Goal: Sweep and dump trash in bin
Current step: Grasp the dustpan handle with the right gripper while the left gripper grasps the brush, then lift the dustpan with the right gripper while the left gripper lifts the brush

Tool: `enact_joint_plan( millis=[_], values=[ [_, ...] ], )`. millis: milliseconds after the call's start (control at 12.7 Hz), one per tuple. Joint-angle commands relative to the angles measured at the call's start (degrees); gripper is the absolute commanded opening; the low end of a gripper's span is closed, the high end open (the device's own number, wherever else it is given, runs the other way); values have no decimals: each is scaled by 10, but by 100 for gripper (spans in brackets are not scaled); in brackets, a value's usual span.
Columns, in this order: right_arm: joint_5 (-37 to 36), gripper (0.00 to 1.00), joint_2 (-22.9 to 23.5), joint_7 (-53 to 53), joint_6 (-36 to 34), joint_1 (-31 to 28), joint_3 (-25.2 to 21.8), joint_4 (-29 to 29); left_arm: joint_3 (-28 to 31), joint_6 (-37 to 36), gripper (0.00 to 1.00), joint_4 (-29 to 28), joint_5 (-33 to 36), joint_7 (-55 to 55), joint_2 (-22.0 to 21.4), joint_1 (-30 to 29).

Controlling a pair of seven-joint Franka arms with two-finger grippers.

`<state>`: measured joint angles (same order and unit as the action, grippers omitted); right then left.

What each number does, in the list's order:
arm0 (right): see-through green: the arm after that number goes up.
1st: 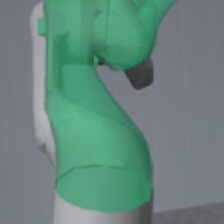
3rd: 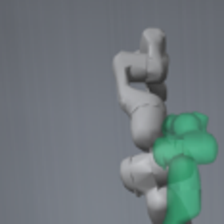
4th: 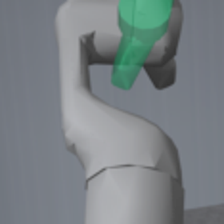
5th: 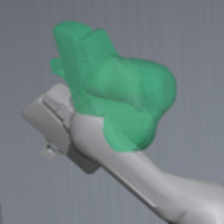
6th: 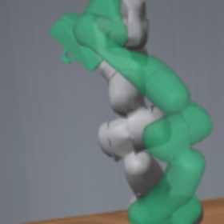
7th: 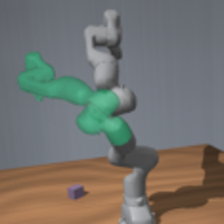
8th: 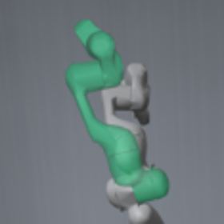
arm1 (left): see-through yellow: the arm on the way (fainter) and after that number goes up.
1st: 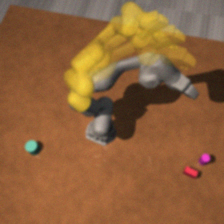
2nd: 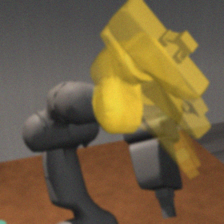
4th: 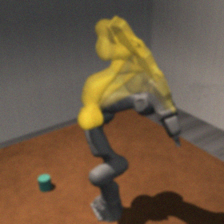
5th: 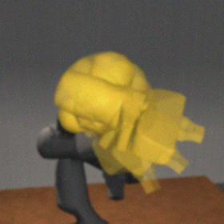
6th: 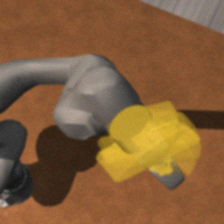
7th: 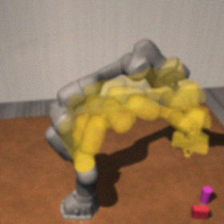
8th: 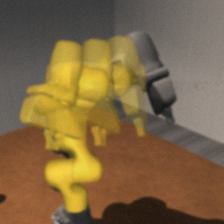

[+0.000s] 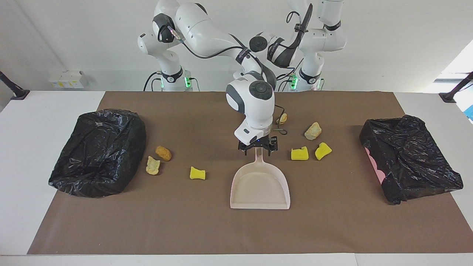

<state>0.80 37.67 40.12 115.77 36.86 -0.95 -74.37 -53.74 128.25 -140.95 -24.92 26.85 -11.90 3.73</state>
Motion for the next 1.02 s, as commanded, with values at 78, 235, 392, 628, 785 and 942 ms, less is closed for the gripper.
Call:
enact_joint_plan(
  millis=[78,235,392,628,785,942],
  values=[
    [6,73,-19,-31,-15,-10,10,-25,2,-5,0,6,-1,-3,-10,-4],
    [43,72,-20,-62,-21,-16,10,-27,5,-14,0,6,1,-7,-15,-5],
    [59,71,-20,-79,-28,-18,10,-27,5,-41,0,6,1,-11,-22,-11],
    [60,71,-21,-82,-37,-19,10,-28,40,-111,0,6,7,-84,-59,-14],
    [58,67,-16,-82,-35,-16,10,-28,95,-163,0,6,7,-156,-75,-8],
    [59,34,-15,-82,-38,-18,10,-25,134,-205,0,5,10,-239,-96,-14]
  ],
)
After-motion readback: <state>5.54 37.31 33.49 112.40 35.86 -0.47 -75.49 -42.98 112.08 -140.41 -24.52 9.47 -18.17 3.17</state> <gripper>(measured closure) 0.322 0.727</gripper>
